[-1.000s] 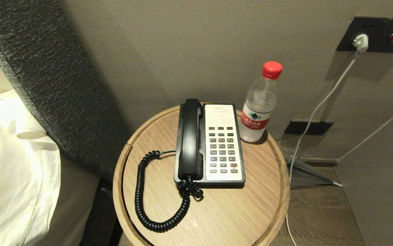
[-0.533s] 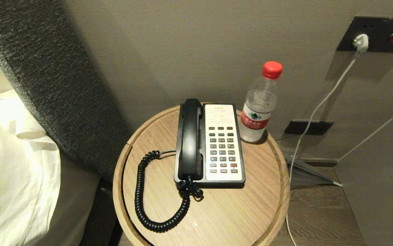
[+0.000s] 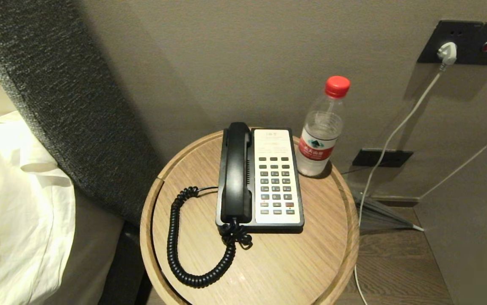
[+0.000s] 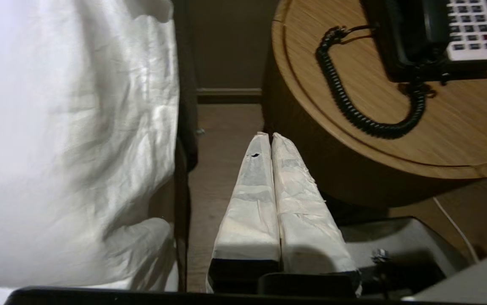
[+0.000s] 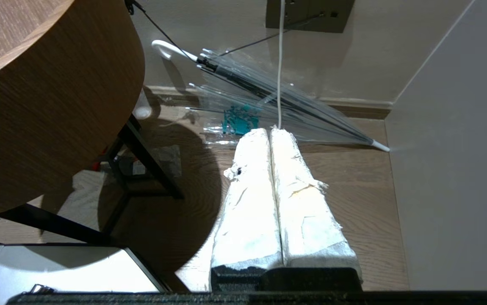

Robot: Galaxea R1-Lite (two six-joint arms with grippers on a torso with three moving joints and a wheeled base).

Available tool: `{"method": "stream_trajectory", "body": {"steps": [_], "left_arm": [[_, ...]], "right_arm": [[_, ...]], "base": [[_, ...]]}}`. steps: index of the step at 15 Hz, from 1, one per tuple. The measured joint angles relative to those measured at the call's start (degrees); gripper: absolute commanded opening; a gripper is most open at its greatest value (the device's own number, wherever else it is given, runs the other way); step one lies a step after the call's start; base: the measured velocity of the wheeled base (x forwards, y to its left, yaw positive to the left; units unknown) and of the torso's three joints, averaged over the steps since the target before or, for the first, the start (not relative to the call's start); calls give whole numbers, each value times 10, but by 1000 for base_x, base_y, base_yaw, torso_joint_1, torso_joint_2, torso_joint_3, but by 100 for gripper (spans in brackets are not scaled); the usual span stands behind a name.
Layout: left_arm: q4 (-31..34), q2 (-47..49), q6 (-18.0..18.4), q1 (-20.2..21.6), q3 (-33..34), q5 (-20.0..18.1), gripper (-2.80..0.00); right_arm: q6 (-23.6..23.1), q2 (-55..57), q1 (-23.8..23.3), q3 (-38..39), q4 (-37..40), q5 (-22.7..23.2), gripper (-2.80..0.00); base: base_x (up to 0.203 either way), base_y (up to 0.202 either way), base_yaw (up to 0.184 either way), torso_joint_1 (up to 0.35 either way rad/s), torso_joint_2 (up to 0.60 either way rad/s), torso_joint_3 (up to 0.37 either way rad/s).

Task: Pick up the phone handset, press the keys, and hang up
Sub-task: Pick up the desk phone handset

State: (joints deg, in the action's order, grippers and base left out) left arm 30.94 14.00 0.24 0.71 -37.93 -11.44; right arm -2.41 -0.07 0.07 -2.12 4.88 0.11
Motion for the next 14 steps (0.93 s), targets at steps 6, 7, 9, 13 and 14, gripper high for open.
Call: {"method": "stream_trajectory", "body": {"steps": [6,7,9,13,14], "left_arm": [[-32,270,-29,1,-165,-82,-280],[-38,308,-41,-6,-186,-91,-280],[-55,377,-74,-42,-225,-90,-280],[-92,490,-114,-134,-286,-18,-280],[-100,512,-116,-148,-298,-1,-280]], "right_arm": [[0,0,0,0,0,0,-280],[0,0,0,0,0,0,-280],[0,0,0,0,0,0,-280],[0,0,0,0,0,0,-280],[0,0,0,0,0,0,-280]], "base": [[0,0,0,0,0,0],[0,0,0,0,0,0],[0,0,0,0,0,0],[0,0,0,0,0,0],[0,0,0,0,0,0]]}}
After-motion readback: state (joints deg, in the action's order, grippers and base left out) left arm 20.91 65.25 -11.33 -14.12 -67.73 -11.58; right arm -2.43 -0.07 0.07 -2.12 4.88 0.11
